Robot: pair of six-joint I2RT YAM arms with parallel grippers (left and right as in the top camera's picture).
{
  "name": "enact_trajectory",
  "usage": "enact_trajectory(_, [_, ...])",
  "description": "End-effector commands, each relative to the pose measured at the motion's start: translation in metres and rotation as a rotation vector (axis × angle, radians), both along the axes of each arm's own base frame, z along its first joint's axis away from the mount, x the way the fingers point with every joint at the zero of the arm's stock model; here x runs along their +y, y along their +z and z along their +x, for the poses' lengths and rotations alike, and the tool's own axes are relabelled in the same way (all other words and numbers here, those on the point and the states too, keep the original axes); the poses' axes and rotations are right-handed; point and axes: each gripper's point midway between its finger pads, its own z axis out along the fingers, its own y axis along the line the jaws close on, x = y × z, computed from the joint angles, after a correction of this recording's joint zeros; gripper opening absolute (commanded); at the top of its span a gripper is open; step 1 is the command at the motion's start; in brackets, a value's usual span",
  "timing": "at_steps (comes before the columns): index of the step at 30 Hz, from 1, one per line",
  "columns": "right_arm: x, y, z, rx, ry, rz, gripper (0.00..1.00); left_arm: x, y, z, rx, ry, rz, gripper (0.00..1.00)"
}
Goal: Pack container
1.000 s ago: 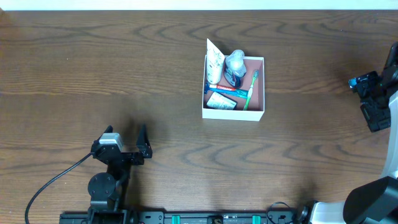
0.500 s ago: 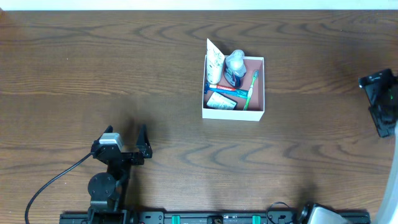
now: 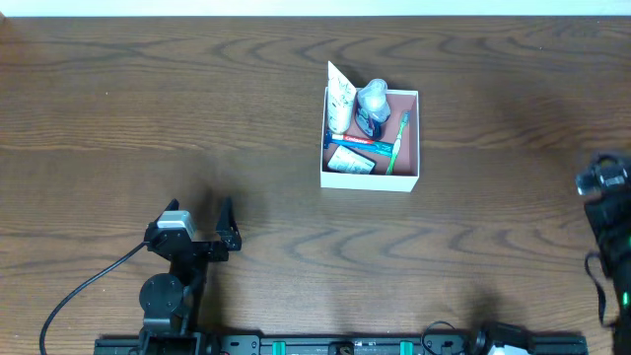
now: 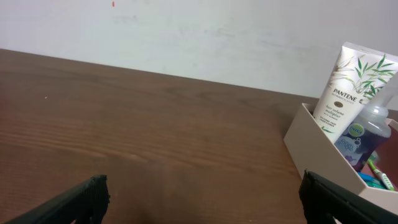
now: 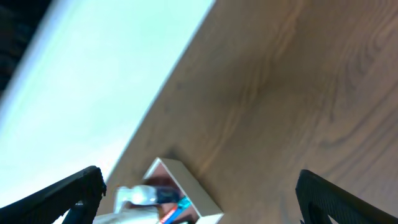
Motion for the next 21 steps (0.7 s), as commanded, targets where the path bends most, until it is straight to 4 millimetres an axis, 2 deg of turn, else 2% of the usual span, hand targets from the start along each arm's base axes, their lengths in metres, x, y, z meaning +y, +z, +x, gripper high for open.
enact_trajectory(1, [0.003,0.007,-0.011,-0.041,-0.004,-0.007,0.99,-0.001,-0.016,0.0,0.039,-0.011,0.004,0.98])
enact_trajectory(5, [-0.003,0.013,-0.03,-0.062,-0.044,-0.058,0.99,-0.001,-0.016,0.0,0.039,-0.011,0.004,0.98])
enact_trajectory(10, [0.002,0.007,-0.045,-0.052,-0.028,-0.059,0.99,-0.001,-0.016,0.0,0.039,-0.011,0.004,0.98])
enact_trajectory(16, [0.007,-0.029,-0.053,0.037,0.003,-0.059,0.99,-0.001,-0.016,0.0,0.039,-0.011,0.004,0.98])
enact_trajectory(21, [0.008,-0.07,-0.045,0.037,0.012,-0.042,0.99,-0.001,-0.016,0.0,0.039,-0.011,0.004,0.98])
